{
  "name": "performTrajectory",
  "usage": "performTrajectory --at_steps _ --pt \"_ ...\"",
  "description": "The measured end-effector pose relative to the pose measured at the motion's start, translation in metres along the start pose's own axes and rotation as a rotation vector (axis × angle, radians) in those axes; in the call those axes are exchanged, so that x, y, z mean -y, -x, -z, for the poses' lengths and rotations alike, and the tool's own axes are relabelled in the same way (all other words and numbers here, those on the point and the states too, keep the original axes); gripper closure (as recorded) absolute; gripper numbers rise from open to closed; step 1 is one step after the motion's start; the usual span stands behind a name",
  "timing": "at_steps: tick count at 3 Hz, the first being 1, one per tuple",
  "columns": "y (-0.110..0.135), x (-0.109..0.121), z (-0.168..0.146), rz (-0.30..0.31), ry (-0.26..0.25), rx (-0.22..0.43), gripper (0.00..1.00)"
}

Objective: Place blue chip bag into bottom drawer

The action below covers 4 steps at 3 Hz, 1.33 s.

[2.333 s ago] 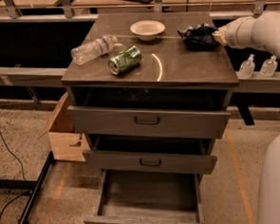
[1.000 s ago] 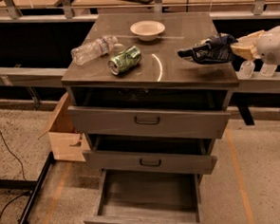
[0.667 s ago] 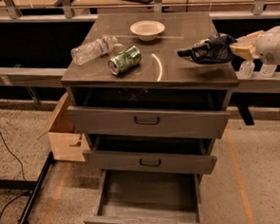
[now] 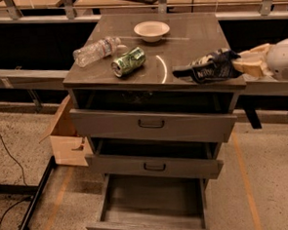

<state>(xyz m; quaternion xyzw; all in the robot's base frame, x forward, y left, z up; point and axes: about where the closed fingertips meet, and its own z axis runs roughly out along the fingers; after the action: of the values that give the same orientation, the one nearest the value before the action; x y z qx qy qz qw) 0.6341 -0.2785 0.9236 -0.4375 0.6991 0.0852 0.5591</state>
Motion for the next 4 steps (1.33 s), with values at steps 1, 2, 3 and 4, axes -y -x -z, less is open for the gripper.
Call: performTrajectory --at_steps 1,2,3,4 --pt "-0.006 -0.062 0.015 -0.029 0.132 0.048 1.00" --pt "-0.011 -0.108 0.049 -0.009 0.219 0.053 1.00" --pt "-0.031 -0.141 0.082 0.062 0.258 0.041 1.00" --pt "-0.030 -0.141 0.082 0.062 0.259 0.041 1.00"
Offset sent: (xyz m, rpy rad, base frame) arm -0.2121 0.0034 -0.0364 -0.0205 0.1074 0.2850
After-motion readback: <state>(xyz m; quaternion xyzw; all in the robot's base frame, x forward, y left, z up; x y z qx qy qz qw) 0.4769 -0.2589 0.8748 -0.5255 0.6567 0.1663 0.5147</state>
